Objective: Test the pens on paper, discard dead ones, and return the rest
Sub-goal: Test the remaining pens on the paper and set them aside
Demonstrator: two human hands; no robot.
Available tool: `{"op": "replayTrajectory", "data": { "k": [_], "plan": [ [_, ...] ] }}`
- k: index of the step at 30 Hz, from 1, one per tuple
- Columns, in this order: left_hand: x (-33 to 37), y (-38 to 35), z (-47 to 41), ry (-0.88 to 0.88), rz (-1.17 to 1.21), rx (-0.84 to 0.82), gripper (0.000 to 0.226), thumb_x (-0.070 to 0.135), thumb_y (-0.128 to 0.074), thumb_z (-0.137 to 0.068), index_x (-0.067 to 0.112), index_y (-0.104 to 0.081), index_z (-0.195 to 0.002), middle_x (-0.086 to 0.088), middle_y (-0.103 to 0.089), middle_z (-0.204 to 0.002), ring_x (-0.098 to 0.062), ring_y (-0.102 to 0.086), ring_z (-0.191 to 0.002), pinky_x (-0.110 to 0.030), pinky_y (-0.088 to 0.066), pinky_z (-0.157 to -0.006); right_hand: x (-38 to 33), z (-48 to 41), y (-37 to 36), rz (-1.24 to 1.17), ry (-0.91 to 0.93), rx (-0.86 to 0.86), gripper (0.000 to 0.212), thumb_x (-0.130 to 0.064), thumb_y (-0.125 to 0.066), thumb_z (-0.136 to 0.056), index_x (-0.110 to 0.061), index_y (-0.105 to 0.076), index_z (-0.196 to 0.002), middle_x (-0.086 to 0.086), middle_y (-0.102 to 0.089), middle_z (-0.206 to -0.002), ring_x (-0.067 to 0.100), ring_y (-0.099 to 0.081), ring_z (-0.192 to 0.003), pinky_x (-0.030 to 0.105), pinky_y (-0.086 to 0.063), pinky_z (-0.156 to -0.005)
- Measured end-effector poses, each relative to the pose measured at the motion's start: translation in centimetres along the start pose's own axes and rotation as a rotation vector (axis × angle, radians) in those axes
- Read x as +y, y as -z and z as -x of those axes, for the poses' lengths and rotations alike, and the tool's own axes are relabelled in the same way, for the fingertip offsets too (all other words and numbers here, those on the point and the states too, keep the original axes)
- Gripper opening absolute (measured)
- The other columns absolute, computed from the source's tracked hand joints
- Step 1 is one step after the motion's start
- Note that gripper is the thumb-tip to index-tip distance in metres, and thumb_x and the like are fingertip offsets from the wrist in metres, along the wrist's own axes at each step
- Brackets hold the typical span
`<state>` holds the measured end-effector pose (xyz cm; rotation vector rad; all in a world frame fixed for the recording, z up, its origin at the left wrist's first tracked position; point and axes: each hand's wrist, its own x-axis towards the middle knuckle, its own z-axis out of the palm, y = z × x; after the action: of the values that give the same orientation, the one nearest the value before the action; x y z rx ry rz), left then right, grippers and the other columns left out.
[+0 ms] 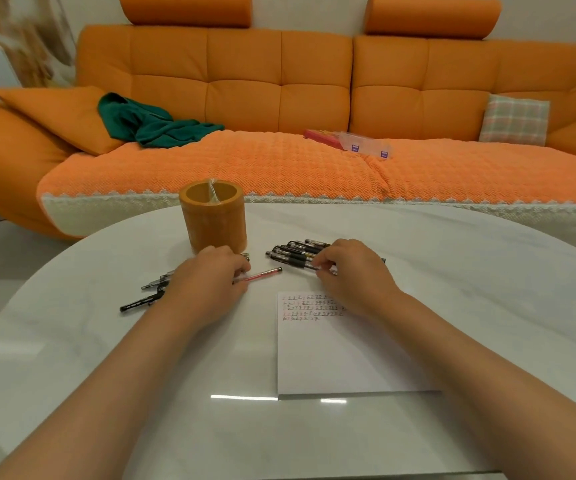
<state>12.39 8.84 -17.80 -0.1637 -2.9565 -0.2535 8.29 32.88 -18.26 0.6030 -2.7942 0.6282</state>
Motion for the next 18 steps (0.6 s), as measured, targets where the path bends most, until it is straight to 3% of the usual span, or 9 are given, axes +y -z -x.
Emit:
{"op": "replayTrajectory", "data": {
  "k": [4, 10, 14, 18],
  "plan": [
    [0.1, 0.2, 0.4, -0.050, -0.056, -0.025, 0.025, 0.035, -0.052, -0.100, 0.035, -0.066, -0.121, 0.010, -0.061, -0.110, -0.013, -0.051, -0.102, -0.033, -0.051, -0.083, -0.5, 0.0, -0.4, -0.007, 0.008, -0.023, 0.021, -0.020, -0.060, -0.096, -0.023, -0.073, -0.112, -0.004, -0.063, -0.108, 0.017, -0.059, -0.099, 0.033, -0.051, -0.082],
    [-0.2, 0.7, 0.7, -0.034, -0.016, -0.038, 0.018, 0.030, -0.055, -0.099, 0.032, -0.066, -0.114, 0.011, -0.058, -0.103, -0.011, -0.052, -0.096, -0.029, -0.050, -0.081, -0.4, -0.6, -0.9, 0.098, 0.026, 0.049, 0.017, -0.028, -0.061, -0.096, -0.024, -0.072, -0.107, -0.005, -0.064, -0.099, 0.018, -0.056, -0.097, 0.027, -0.035, -0.072],
    [0.5, 1.0, 0.7, -0.086, 0.034, -0.028, 0.023, 0.029, -0.050, -0.102, 0.031, -0.065, -0.118, 0.011, -0.061, -0.110, -0.010, -0.053, -0.100, -0.027, -0.048, -0.086, -0.4, -0.9, -0.6, 0.074, 0.021, 0.063, 0.016, -0.030, -0.061, -0.095, -0.026, -0.069, -0.108, -0.006, -0.061, -0.098, 0.016, -0.055, -0.097, 0.028, -0.039, -0.073],
    [1.7, 1.1, 0.9, -0.158, 0.131, -0.022, 0.022, 0.030, -0.050, -0.103, 0.031, -0.066, -0.117, 0.011, -0.059, -0.108, -0.008, -0.053, -0.097, -0.026, -0.049, -0.081, -1.8, -0.7, 0.8, -0.176, 0.144, -0.013, 0.038, -0.010, -0.055, -0.091, -0.030, -0.065, -0.121, -0.012, -0.056, -0.110, 0.008, -0.053, -0.100, 0.025, -0.045, -0.083]
  ]
}}
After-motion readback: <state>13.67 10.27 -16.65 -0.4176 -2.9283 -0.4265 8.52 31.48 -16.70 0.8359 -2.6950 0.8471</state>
